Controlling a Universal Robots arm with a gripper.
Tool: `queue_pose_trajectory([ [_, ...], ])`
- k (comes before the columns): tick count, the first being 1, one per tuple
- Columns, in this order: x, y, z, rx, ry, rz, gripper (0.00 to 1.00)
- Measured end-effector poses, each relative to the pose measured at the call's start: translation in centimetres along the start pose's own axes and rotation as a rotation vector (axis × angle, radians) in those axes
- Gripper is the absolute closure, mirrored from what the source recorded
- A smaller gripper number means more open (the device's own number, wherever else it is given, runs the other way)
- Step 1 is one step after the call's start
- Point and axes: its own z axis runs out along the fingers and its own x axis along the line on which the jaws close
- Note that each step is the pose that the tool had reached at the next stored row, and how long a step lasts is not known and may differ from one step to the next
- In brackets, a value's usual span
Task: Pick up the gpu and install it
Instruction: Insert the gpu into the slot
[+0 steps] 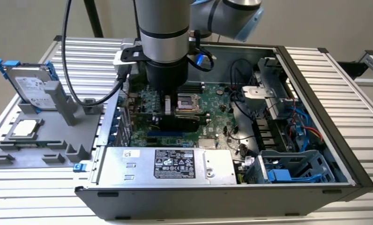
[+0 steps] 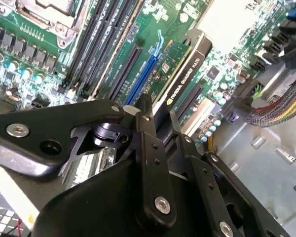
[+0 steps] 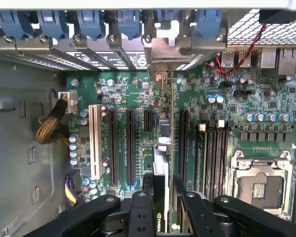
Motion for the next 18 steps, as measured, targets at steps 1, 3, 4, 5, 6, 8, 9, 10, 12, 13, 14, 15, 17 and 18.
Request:
queue_pose_trajectory([
  [1, 0.00, 0.00, 0.01, -0.0002, 0.0008, 0.013, 1.00],
  [3, -0.01, -0.01, 0.00, -0.0003, 0.0014, 0.021, 1.00],
  [4, -0.01, -0.01, 0.00, -0.0003, 0.0015, 0.021, 1.00],
  [5, -0.01, 0.03, 0.00, -0.0004, 0.0016, 0.021, 1.00],
  [6, 0.00, 0.15, -0.02, -0.0003, 0.0016, 0.021, 1.00],
  [8, 0.00, 0.34, -0.02, -0.0001, 0.0015, 0.020, 1.00],
  [9, 0.00, 0.45, -0.02, 0.0001, 0.0014, 0.020, 1.00],
  [10, 0.00, 0.53, 0.00, 0.0005, 0.0016, 0.020, 1.00],
  [12, 0.01, 0.66, 0.10, 0.0009, 0.0032, 0.020, 1.00],
  [13, 0.01, 0.70, 0.16, 0.0009, 0.0040, 0.020, 1.00],
  [14, 0.00, 0.71, 0.20, 0.0010, 0.0044, 0.020, 1.00],
  [15, -0.01, 0.74, 0.24, 0.0011, 0.0046, 0.020, 1.00],
  [17, -0.04, 0.80, 0.36, 0.0014, 0.0049, 0.020, 1.00],
  [18, -0.06, 0.81, 0.43, 0.0015, 0.0050, 0.020, 1.00],
])
